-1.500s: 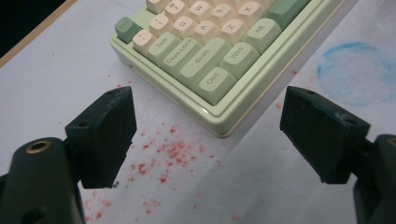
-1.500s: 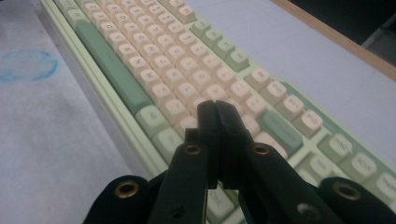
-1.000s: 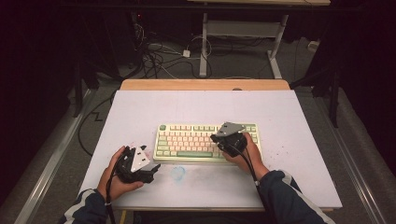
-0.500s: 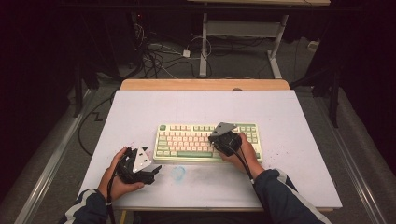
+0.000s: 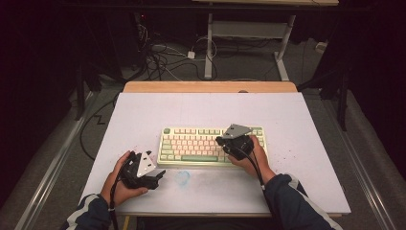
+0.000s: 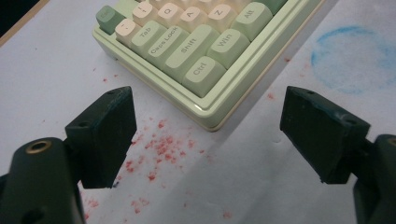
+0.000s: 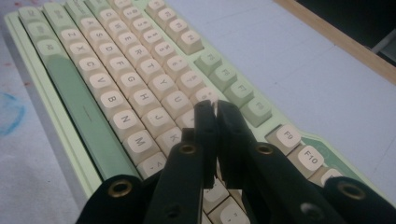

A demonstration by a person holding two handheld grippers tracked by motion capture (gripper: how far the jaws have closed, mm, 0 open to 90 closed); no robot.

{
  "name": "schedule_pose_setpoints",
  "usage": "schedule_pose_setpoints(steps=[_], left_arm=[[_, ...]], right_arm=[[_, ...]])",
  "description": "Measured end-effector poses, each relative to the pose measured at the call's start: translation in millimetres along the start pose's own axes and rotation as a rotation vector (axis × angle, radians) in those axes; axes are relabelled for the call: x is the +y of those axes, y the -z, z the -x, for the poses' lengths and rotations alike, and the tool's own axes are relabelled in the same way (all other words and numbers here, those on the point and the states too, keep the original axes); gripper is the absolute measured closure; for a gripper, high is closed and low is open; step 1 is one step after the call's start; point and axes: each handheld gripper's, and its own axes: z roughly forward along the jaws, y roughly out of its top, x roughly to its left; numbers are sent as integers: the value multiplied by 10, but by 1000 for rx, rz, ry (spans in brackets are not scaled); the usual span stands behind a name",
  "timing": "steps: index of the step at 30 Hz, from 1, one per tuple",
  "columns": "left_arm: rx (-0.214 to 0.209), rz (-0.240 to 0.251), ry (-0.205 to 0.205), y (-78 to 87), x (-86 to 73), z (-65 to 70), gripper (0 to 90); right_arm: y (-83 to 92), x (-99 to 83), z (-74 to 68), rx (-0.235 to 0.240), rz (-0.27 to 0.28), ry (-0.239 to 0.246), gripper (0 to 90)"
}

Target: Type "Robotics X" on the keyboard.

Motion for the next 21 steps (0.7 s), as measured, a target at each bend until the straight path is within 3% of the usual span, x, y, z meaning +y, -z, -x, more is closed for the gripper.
schedule_pose_setpoints(steps=[14, 21], left_arm=[[14, -7, -10, -2, -12, -4, 175], [17, -8, -13, 2, -11, -8, 176]], right_arm=[[283, -4, 19, -9, 95, 2, 810], [423, -51, 39, -25, 121, 14, 697]])
